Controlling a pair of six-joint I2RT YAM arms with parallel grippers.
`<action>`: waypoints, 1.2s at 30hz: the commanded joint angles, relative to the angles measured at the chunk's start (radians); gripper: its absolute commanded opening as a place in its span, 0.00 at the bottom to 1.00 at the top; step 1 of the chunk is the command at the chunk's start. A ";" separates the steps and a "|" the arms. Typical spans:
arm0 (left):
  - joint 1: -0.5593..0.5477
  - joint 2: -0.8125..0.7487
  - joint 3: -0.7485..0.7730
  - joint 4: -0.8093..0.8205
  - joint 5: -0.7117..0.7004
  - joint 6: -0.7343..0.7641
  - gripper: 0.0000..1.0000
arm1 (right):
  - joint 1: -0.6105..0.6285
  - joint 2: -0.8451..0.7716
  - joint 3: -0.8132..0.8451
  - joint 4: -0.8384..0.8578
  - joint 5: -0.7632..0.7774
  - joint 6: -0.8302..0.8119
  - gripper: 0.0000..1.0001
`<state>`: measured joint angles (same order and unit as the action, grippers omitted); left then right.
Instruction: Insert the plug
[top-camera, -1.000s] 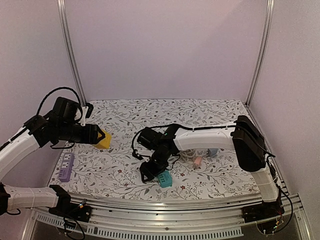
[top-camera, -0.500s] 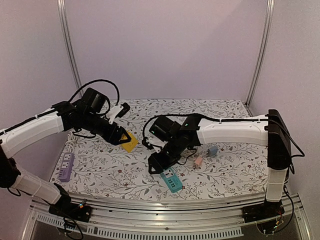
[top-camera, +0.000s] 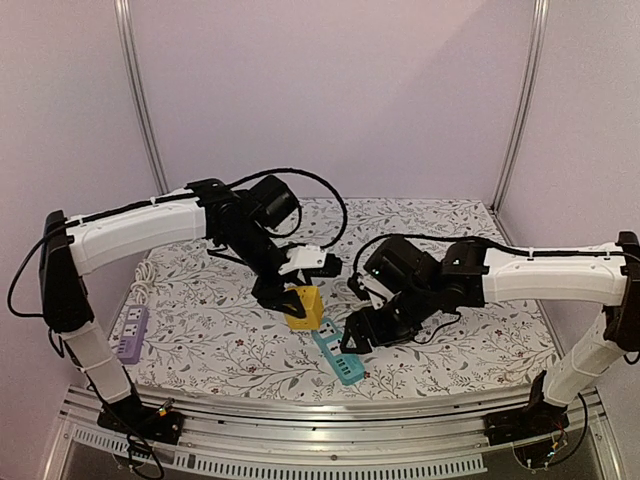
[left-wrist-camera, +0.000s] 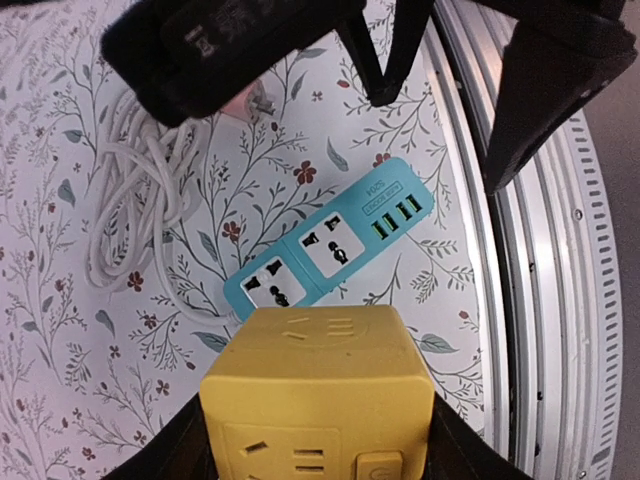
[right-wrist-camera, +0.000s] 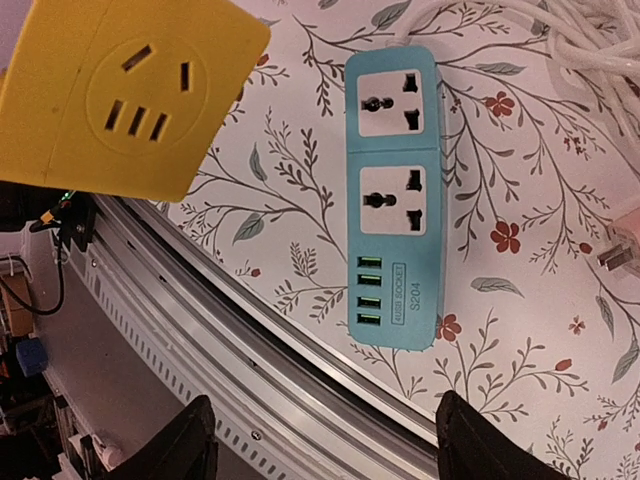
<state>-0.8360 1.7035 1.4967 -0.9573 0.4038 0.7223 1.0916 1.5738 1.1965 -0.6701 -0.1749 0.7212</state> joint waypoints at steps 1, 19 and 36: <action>-0.035 0.055 0.094 -0.047 -0.008 0.133 0.00 | -0.005 -0.077 -0.091 0.114 -0.048 0.064 0.78; -0.009 -0.090 -0.068 0.010 -0.113 0.147 0.00 | 0.109 0.288 0.005 0.174 0.279 0.098 0.94; 0.000 -0.150 -0.086 -0.014 -0.054 0.162 0.00 | 0.120 0.233 -0.116 0.204 0.446 -0.101 0.38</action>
<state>-0.8467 1.5715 1.3903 -0.9630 0.3054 0.8761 1.2102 1.8706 1.1492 -0.5182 0.2188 0.7795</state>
